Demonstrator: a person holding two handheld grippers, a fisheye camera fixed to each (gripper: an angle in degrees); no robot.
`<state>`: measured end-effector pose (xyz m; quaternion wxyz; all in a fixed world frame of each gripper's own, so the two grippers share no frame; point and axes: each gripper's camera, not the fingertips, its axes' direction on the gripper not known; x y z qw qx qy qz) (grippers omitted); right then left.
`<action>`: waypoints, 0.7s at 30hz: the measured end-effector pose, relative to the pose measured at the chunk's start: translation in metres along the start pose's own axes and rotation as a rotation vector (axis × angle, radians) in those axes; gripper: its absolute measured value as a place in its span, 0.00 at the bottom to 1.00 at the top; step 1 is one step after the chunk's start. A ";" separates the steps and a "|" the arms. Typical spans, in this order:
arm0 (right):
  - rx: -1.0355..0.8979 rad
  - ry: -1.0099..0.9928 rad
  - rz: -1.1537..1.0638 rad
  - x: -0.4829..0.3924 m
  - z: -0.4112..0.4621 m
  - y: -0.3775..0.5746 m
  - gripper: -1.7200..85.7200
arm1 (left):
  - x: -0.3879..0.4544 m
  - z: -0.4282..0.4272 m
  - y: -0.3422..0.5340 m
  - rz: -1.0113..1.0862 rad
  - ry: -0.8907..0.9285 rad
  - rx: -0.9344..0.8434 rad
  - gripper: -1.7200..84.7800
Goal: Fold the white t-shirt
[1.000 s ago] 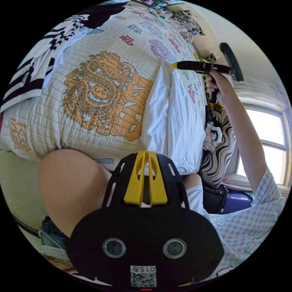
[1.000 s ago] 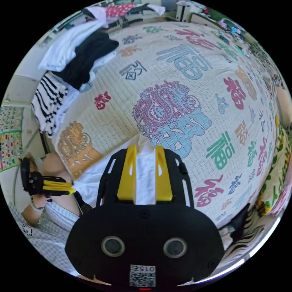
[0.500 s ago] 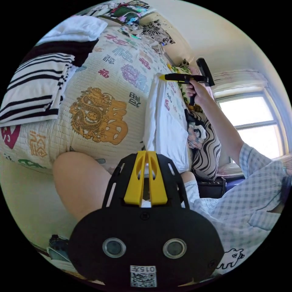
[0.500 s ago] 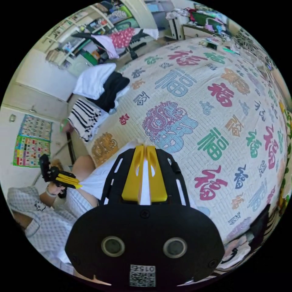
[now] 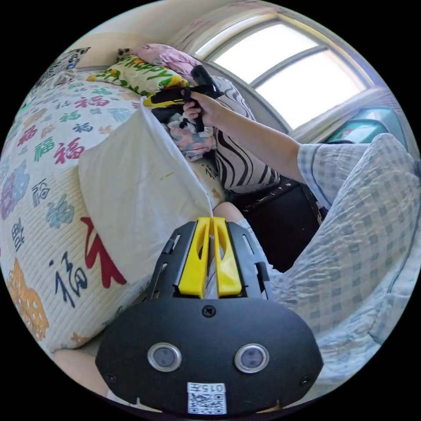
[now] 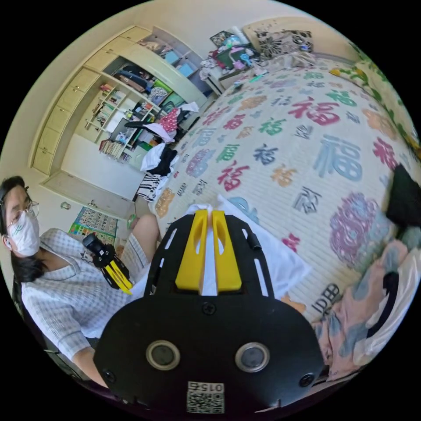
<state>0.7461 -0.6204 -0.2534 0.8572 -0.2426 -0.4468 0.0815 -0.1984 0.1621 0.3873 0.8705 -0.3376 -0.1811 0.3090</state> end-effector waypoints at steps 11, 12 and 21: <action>-0.029 -0.011 0.192 0.116 -0.076 0.070 0.08 | -0.022 0.273 -0.056 0.138 -0.048 -0.249 0.06; -0.039 0.036 0.227 0.122 -0.083 0.073 0.08 | -0.027 0.282 -0.058 0.139 -0.047 -0.260 0.07; 0.051 0.319 0.231 0.082 -0.152 0.098 0.09 | -0.103 0.271 -0.081 0.170 0.087 -0.192 0.09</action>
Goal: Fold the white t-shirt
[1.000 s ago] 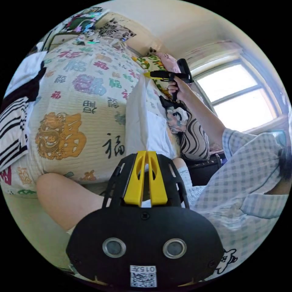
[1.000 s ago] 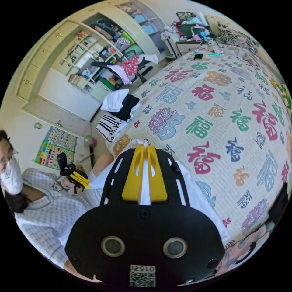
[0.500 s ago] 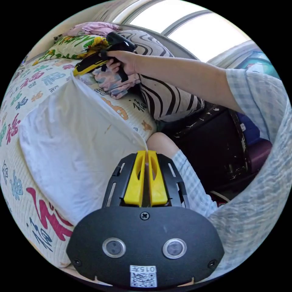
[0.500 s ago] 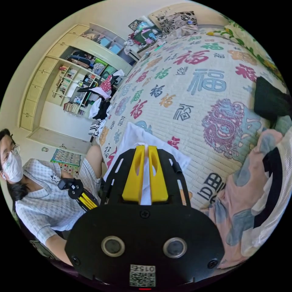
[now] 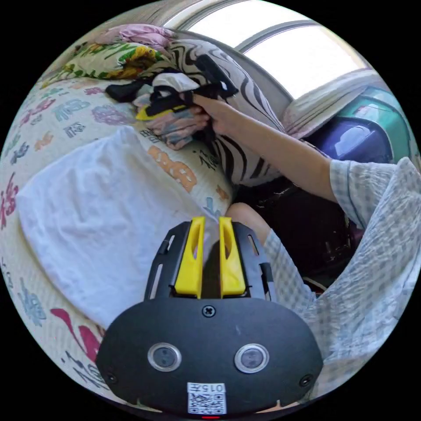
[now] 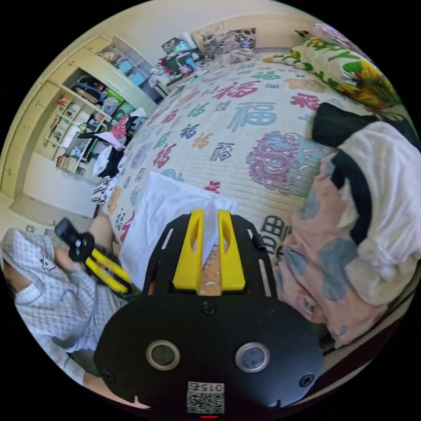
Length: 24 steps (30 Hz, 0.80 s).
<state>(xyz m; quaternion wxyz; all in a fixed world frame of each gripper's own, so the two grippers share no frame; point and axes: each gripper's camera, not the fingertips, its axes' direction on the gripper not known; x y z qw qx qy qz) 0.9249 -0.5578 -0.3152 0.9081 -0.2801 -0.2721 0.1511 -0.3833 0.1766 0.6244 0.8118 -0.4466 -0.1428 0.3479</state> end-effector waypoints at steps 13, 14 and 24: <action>-0.001 -0.046 0.129 0.020 -0.036 -0.003 0.06 | -0.237 -0.084 -0.071 0.001 -0.583 -0.144 0.06; -0.004 -0.071 0.125 0.022 -0.038 -0.005 0.05 | -0.247 -0.084 -0.073 0.017 -0.560 -0.167 0.05; 0.000 -0.091 0.153 0.045 -0.077 0.001 0.07 | -0.325 -0.151 -0.058 -0.216 -0.355 0.102 0.07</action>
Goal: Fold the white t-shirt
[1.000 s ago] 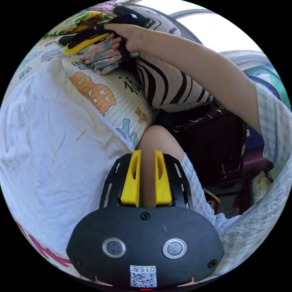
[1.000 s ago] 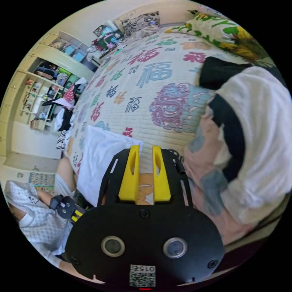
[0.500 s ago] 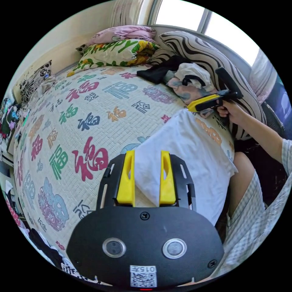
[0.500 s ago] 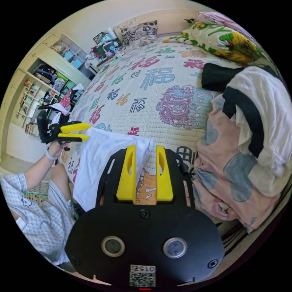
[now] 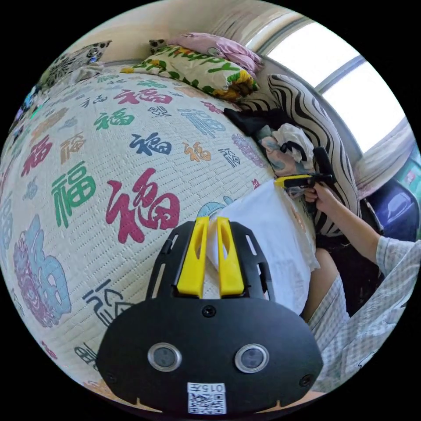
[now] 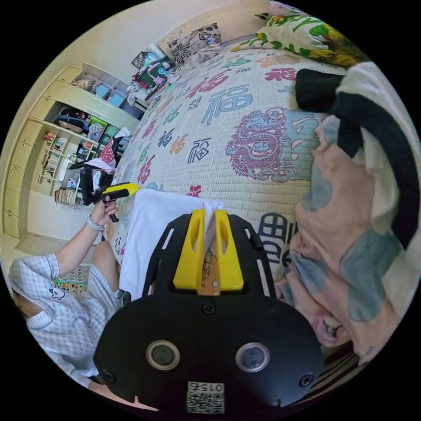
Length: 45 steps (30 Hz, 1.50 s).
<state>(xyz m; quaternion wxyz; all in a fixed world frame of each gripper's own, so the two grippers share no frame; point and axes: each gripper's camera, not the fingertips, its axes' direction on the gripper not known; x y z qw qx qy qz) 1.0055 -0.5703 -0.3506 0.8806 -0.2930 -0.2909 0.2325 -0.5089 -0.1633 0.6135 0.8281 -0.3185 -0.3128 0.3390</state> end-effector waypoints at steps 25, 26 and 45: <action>0.090 -0.429 -0.082 0.030 -0.049 0.024 0.06 | -0.148 -0.088 -0.026 -0.230 0.521 0.211 0.02; 0.109 -0.432 -0.087 0.028 -0.053 0.022 0.06 | -0.150 -0.100 -0.037 -0.212 0.506 0.232 0.03; -0.064 -0.076 -0.718 -0.100 -0.042 0.206 0.05 | 0.047 -0.194 0.093 0.384 0.369 0.095 0.03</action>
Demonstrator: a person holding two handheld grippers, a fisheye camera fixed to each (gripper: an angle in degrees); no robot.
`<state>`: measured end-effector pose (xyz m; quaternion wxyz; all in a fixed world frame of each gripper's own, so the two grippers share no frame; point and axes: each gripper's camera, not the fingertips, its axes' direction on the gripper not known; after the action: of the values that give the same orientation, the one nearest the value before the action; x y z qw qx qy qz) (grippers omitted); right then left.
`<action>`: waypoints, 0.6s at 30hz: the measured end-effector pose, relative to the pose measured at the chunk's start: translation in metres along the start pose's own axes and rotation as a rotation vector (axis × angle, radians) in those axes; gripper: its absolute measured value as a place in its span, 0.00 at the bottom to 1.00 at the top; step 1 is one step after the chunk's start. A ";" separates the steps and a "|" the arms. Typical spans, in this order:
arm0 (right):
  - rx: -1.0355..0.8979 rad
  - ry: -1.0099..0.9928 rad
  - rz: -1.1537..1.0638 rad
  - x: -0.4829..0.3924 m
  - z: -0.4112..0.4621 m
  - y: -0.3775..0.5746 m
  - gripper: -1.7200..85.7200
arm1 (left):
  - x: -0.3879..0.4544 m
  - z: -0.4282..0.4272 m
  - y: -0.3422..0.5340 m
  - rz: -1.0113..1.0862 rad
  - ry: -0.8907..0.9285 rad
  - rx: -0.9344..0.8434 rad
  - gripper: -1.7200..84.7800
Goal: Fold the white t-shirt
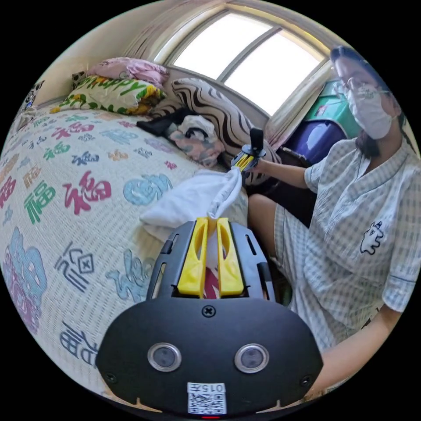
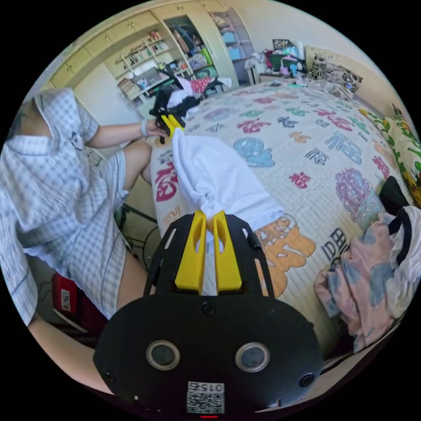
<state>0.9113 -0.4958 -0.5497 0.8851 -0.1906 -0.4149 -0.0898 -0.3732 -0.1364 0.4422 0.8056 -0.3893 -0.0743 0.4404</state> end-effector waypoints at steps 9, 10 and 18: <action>-0.213 0.133 0.048 -0.012 0.080 0.028 0.08 | 0.049 0.029 0.019 -0.127 -0.104 -0.204 0.03; -0.235 0.133 0.074 -0.009 0.081 0.033 0.07 | 0.057 0.022 0.017 -0.132 -0.118 -0.225 0.03; 0.045 -0.009 0.315 0.022 0.062 0.051 0.02 | 0.107 -0.040 -0.047 -0.216 -0.106 -0.023 0.04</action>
<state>0.8979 -0.4240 -0.5103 0.8904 -0.2338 -0.3859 0.0605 -0.2597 -0.0917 0.4233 0.8386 -0.3647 -0.1634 0.3702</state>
